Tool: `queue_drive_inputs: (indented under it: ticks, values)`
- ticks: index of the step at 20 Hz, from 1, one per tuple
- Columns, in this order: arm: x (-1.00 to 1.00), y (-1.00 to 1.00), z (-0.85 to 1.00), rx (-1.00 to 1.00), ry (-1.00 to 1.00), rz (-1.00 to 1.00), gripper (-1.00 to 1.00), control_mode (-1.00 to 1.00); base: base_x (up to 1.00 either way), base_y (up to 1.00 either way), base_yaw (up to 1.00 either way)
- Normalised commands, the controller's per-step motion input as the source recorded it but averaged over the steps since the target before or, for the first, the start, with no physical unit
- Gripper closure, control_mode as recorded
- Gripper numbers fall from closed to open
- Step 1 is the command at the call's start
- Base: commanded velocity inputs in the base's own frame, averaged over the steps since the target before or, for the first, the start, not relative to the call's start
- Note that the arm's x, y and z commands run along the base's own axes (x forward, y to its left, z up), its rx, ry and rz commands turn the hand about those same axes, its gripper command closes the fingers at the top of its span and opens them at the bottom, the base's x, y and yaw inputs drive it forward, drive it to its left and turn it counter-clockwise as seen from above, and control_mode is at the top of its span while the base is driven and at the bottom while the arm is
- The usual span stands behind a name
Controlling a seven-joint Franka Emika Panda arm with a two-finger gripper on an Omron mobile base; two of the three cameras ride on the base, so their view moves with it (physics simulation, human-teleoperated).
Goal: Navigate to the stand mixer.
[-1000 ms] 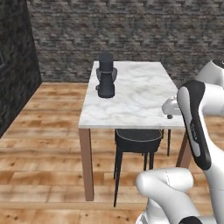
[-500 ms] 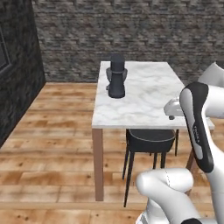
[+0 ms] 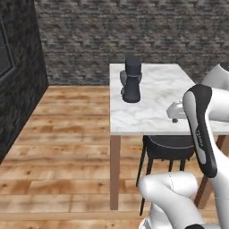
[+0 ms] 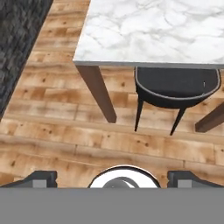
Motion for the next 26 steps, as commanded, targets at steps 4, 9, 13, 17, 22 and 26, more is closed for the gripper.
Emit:
queue_drive_inputs:
  ticks: [4, 9, 13, 17, 22, 26]
  values:
    - [0.00, 0.00, 0.00, 0.00, 0.00, 0.00, -1.00, 1.00, 1.00, 0.43, -0.11]
    - [0.00, 0.00, 0.00, 0.00, 0.00, 0.00, -1.00, 1.00, 0.95, 0.07, -0.05]
    - [0.00, 0.00, 0.00, 0.00, 0.00, 0.00, -1.00, 1.00, 0.47, -0.05, -0.01]
    - [0.00, 0.00, 0.00, 0.00, 0.00, 0.00, -1.00, 1.00, -0.01, -0.10, -0.34]
    - [0.00, 0.00, 0.00, 0.00, 0.00, 0.00, -1.00, 1.00, 0.00, -0.04, -0.56]
    - [0.00, 0.00, 0.00, 0.00, 0.00, 0.00, -1.00, 1.00, 0.00, -0.20, -0.50]
